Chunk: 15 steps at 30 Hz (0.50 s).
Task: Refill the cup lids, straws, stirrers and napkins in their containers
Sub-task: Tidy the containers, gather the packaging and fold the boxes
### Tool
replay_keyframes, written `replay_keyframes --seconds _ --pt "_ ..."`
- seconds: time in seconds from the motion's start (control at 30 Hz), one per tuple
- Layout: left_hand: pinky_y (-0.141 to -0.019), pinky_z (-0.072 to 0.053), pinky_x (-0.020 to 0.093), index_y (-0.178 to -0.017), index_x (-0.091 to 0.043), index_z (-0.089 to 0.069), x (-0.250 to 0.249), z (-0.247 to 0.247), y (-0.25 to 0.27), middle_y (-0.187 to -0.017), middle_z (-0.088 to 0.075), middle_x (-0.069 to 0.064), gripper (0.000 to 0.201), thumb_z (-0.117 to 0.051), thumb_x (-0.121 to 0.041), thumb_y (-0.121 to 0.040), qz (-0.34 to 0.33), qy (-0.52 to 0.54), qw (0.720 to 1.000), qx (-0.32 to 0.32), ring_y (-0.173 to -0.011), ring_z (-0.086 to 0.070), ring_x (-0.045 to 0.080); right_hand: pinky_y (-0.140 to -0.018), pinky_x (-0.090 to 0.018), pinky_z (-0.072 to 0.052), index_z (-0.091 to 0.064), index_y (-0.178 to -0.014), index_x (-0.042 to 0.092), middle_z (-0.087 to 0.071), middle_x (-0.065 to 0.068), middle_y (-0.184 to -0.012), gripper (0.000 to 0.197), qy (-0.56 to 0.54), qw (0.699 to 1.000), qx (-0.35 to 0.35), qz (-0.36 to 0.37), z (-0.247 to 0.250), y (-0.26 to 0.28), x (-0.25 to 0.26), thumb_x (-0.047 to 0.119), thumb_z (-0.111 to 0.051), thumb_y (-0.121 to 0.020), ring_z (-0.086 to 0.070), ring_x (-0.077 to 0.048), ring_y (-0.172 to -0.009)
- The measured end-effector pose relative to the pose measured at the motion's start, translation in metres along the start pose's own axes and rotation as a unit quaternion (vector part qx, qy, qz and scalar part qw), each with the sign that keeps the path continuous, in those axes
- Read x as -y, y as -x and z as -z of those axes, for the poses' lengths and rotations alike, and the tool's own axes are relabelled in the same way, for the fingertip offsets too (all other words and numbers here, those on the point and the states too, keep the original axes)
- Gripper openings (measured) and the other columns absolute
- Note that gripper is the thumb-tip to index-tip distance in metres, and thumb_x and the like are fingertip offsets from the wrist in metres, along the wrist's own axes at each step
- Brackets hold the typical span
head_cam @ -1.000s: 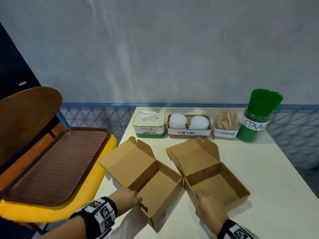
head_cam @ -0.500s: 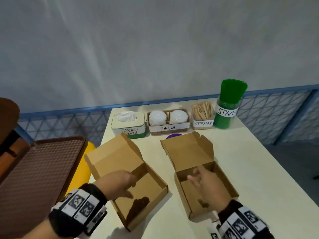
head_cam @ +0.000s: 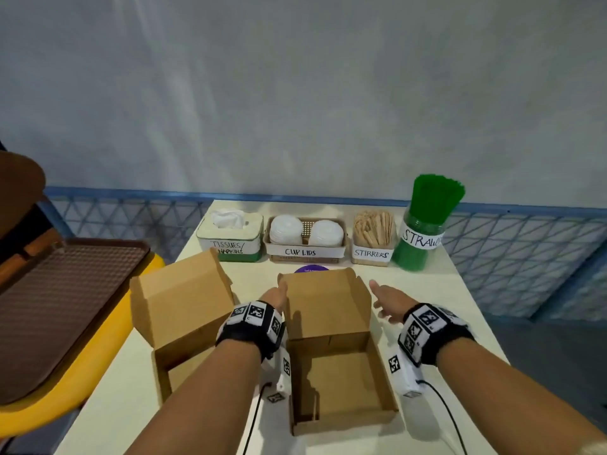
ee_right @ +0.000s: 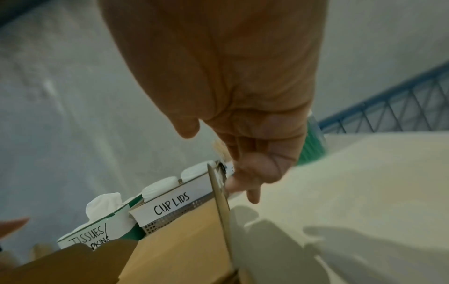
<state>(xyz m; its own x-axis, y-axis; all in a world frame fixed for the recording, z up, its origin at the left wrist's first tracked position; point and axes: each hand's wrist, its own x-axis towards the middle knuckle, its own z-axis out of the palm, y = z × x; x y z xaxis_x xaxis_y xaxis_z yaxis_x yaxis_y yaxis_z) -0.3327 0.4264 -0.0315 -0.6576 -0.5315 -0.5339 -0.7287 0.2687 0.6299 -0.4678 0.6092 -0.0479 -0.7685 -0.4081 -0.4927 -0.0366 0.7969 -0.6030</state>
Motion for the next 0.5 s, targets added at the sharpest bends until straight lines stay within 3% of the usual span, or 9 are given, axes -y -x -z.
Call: replay_keyframes --seconds 0.1,0.2,0.27,0.33,0.43,0.5 --pt "-0.103 -0.042 0.043 -0.124 0.006 -0.049 0.007 -0.012 -0.013 -0.126 -0.054 0.026 0.064 -0.018 -0.045 -0.101 0.018 0.051 0.998 0.009 -0.116 -0.054 0.036 -0.062 -0.026 -0.033 -0.056 -0.098 0.011 -0.053 -0.008 -0.090 0.054 -0.118 0.991 0.061 -0.020 -0.010 -0.013 -0.008 0.050 -0.019 -0.099 -0.039 -0.015 -0.065" --pt "-0.099 -0.045 0.045 -0.113 0.003 -0.053 0.010 -0.018 -0.016 -0.113 -0.059 0.020 0.052 -0.027 -0.040 -0.101 0.026 0.149 0.989 0.005 -0.109 -0.056 0.036 -0.051 -0.022 -0.027 -0.053 -0.092 0.012 -0.041 -0.001 -0.071 0.045 -0.204 0.976 0.074 -0.030 -0.014 -0.019 -0.014 0.048 -0.026 -0.099 -0.031 -0.011 -0.055" --pt "-0.085 -0.050 0.040 -0.096 -0.004 -0.053 0.004 -0.018 -0.002 -0.095 -0.058 0.013 0.035 -0.031 -0.031 -0.101 0.020 0.233 0.972 -0.001 -0.093 -0.058 0.031 -0.050 -0.021 -0.026 -0.052 -0.094 0.012 -0.039 -0.001 -0.071 0.034 -0.224 0.971 0.075 -0.015 -0.013 -0.015 -0.015 0.039 -0.030 -0.100 -0.033 -0.011 -0.056" --pt "-0.075 -0.048 0.033 -0.093 -0.014 -0.055 0.003 -0.017 0.005 -0.092 -0.058 0.008 0.032 -0.032 -0.035 -0.101 0.006 0.290 0.957 0.011 -0.083 -0.056 0.022 -0.050 -0.019 -0.026 -0.051 -0.099 0.016 -0.040 0.000 -0.073 0.021 -0.230 0.969 0.083 0.015 -0.009 -0.005 -0.015 0.028 -0.033 -0.100 -0.034 -0.010 -0.058" --pt "-0.082 -0.045 0.034 -0.119 -0.020 -0.049 0.009 -0.010 0.014 -0.107 -0.058 0.009 0.042 -0.026 -0.048 -0.099 -0.037 0.317 0.948 0.016 -0.094 -0.056 0.023 -0.057 -0.020 -0.030 -0.047 -0.117 0.023 -0.045 0.004 -0.080 0.022 -0.219 0.969 0.082 0.074 -0.002 0.011 -0.019 0.018 -0.039 -0.097 -0.037 -0.009 -0.067" --pt "-0.077 -0.046 0.033 -0.123 -0.025 -0.045 0.012 -0.006 0.021 -0.111 -0.060 0.009 0.043 -0.022 -0.051 -0.098 -0.066 0.308 0.949 0.023 -0.091 -0.057 0.021 -0.065 -0.024 -0.034 -0.042 -0.125 0.028 -0.052 0.007 -0.095 0.030 -0.207 0.971 0.070 0.099 -0.001 0.021 -0.024 0.023 -0.044 -0.096 -0.044 -0.009 -0.079"
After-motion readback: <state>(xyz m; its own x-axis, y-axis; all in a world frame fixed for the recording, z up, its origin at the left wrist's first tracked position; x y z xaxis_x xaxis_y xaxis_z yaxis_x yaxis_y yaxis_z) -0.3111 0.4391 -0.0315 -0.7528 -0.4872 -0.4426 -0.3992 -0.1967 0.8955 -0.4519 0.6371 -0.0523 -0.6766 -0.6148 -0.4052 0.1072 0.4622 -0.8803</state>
